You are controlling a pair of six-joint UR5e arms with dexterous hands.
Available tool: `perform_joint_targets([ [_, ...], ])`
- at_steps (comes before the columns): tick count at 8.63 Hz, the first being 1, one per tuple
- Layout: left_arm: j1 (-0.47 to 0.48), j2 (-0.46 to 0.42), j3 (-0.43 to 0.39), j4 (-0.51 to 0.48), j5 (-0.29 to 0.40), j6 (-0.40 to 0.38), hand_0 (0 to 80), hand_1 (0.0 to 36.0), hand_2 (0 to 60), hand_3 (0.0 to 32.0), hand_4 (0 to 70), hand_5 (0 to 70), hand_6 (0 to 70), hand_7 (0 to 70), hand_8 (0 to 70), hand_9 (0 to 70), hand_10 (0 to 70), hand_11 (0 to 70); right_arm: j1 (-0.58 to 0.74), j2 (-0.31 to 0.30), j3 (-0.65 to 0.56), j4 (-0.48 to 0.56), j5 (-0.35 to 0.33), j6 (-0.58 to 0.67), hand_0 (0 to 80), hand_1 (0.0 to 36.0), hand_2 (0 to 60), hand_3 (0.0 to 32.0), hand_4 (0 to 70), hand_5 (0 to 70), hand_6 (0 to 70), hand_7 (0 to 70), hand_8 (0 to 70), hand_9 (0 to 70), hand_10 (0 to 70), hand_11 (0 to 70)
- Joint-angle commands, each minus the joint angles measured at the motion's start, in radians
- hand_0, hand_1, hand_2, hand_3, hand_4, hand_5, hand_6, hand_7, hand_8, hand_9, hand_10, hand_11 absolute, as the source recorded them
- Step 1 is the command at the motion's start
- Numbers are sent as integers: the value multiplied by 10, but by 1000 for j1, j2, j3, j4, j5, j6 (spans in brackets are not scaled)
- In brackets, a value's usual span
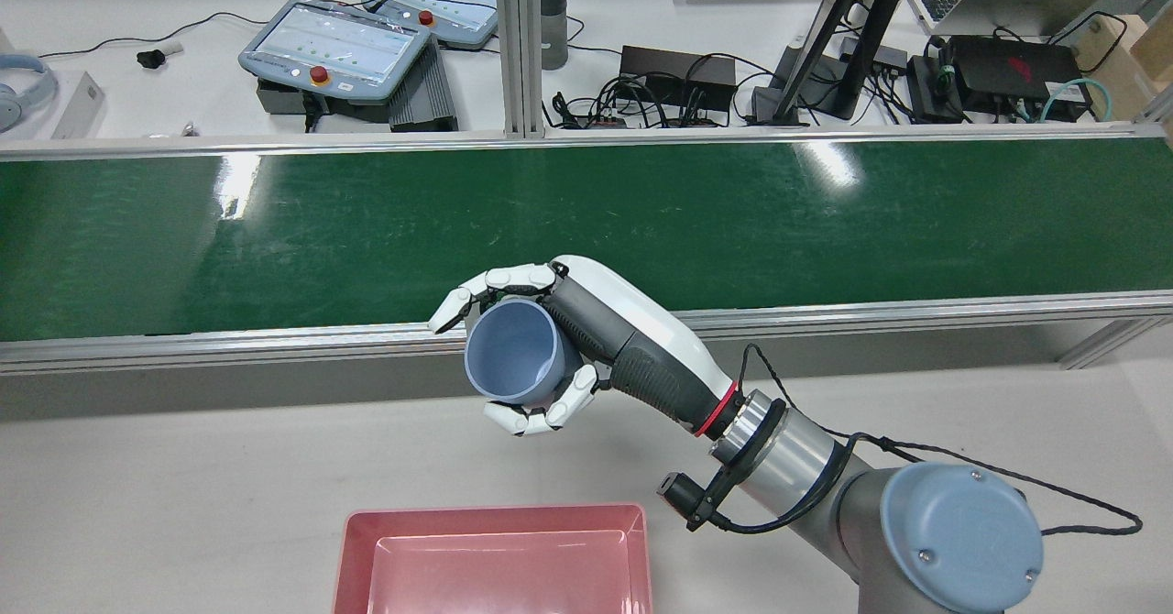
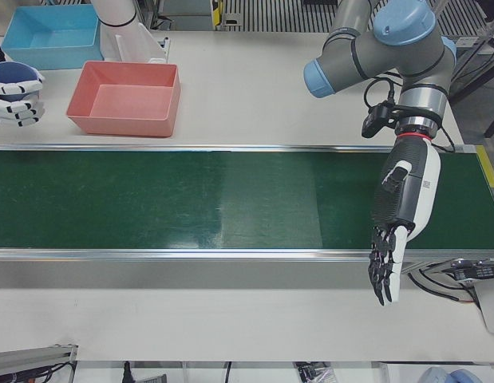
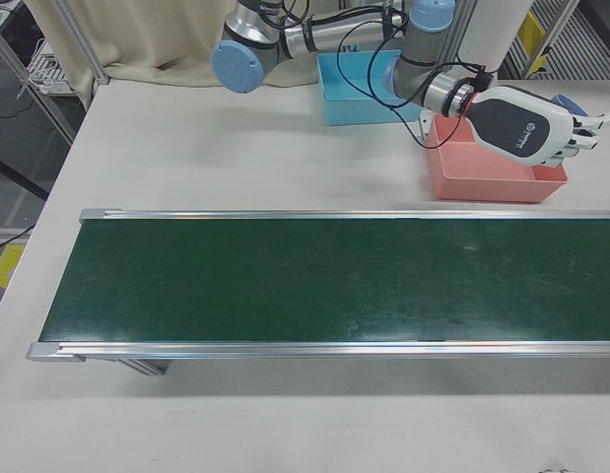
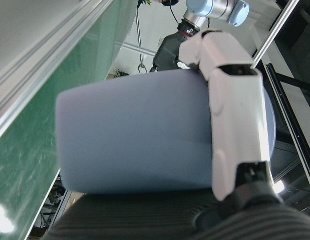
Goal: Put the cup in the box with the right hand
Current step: 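Lift the blue cup off the belt and carry it toward the pink tray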
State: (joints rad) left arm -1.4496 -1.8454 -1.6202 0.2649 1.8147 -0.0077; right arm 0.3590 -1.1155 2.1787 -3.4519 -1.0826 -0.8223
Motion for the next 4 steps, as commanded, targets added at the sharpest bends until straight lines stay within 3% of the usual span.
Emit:
perform_joint_targets([
  [1,0,0,0,-1,0,0,0,0,0,0,0,0,0,0,0,0,0,0,-107,-10,1,11,7,0,800,360,600,0,115,258,387,700,619,700,450,675],
  [2,0,0,0,-1,0,0,0,0,0,0,0,0,0,0,0,0,0,0,-129,-48,-2,58,12,-1,800,360,600,0,103,259,384,700,618,700,452,678],
  [4,0,0,0,-1,0,0,0,0,0,0,0,0,0,0,0,0,0,0,-190,-142,-40,250,41,6,795,360,600,0,38,255,361,700,606,700,451,676],
])
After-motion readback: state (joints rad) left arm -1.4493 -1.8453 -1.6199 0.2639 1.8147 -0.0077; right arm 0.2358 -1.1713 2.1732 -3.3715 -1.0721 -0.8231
